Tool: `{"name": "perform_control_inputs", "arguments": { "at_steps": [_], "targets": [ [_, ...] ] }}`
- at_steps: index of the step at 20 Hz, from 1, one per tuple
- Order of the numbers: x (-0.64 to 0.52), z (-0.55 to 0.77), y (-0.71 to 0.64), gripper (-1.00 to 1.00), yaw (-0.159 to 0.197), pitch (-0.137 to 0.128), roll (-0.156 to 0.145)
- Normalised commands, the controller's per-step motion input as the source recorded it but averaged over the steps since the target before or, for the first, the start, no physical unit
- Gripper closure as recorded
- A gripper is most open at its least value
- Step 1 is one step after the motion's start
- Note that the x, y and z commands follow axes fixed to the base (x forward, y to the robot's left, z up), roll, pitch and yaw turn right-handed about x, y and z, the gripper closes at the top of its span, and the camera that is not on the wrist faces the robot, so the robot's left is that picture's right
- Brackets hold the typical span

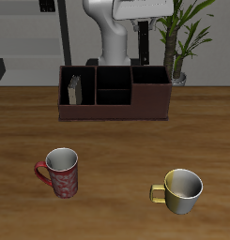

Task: Place the yellow book into the back desk caddy's left compartment and place the black book into the back desk caddy's right compartment

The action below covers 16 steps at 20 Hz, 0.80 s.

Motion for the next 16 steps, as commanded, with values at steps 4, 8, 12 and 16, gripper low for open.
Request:
{"name": "perform_control_inputs", "arguments": {
  "at_steps": [4,8,12,16],
  "targets": [
    [-0.19,-0.02,-0.05,1.0,-0.039,0.01,-0.027],
    [-0.16,0.02,-0.01,1.0,-0.043,0.015,-0.003],
    [-0.13,-0.02,0.03,1.0,-0.046,0.03,0.034],
    [-0.06,-0.17,0.18,1.0,-0.079,0.083,0.049]
  ]
}}
